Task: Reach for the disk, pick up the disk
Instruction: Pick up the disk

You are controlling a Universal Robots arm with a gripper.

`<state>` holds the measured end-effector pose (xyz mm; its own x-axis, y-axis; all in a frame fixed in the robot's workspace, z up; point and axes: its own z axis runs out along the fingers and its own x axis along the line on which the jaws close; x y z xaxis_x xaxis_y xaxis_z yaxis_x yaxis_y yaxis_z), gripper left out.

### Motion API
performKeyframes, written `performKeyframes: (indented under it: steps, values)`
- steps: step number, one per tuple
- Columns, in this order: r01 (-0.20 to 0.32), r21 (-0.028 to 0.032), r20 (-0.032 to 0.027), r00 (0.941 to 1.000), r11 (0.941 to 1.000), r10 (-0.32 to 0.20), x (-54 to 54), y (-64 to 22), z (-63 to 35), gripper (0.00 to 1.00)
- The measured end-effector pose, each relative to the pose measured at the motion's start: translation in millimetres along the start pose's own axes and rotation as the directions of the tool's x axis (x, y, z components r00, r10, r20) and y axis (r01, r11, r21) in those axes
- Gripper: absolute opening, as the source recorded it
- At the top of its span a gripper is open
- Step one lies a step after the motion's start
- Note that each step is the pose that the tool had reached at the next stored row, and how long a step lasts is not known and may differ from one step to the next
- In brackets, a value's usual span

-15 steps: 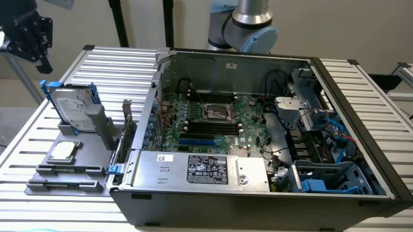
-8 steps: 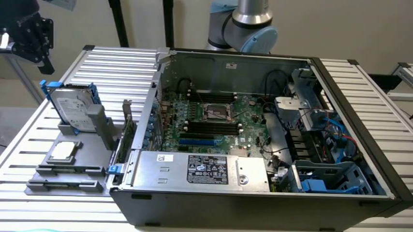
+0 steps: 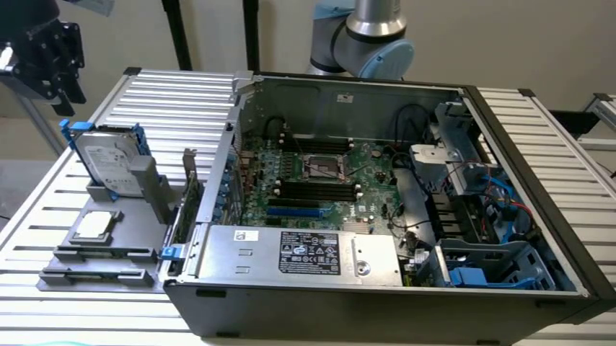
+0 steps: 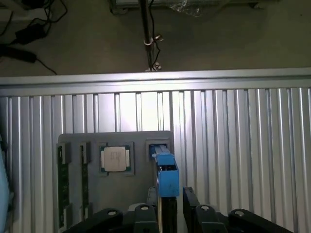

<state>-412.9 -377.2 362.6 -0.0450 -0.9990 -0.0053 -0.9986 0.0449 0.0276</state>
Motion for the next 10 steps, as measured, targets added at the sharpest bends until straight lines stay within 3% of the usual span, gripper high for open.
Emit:
performKeyframes:
  steps: [1, 3, 10]
  values:
    - [0.0, -0.0001, -0.0001, 1.0, 1.0, 0.0, 0.0, 0.0, 1.2, 0.36]
    - [0.0, -0.0001, -0.0001, 1.0, 1.0, 0.0, 0.0, -0.1, 4.8, 0.48]
    - [0.002, 0.0001, 0.0, 1.0, 1.0, -0.002, -0.4, -0.4, 17.5, 0.48]
